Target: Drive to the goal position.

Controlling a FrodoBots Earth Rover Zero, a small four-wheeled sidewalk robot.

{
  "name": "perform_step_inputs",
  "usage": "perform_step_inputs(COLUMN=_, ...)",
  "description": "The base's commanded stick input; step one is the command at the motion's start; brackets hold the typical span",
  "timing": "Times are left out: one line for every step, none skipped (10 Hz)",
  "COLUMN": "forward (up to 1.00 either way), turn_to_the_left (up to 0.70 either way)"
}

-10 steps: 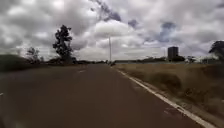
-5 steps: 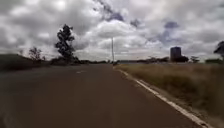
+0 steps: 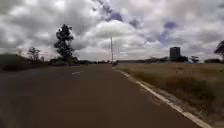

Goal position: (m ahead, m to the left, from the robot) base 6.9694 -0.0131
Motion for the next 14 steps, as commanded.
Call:
perform_step_inputs(forward=0.85, turn_to_the_left=0.0)
perform_step_inputs(forward=0.85, turn_to_the_left=0.0)
perform_step_inputs(forward=0.85, turn_to_the_left=0.0)
perform_step_inputs(forward=0.85, turn_to_the_left=0.0)
perform_step_inputs(forward=0.85, turn_to_the_left=0.0)
perform_step_inputs(forward=0.85, turn_to_the_left=0.0)
perform_step_inputs(forward=0.85, turn_to_the_left=0.0)
perform_step_inputs(forward=0.85, turn_to_the_left=0.0)
perform_step_inputs(forward=0.85, turn_to_the_left=0.0)
perform_step_inputs(forward=0.85, turn_to_the_left=0.0)
perform_step_inputs(forward=0.85, turn_to_the_left=0.0)
perform_step_inputs(forward=0.85, turn_to_the_left=0.0)
perform_step_inputs(forward=0.85, turn_to_the_left=0.0)
perform_step_inputs(forward=0.85, turn_to_the_left=-0.04)
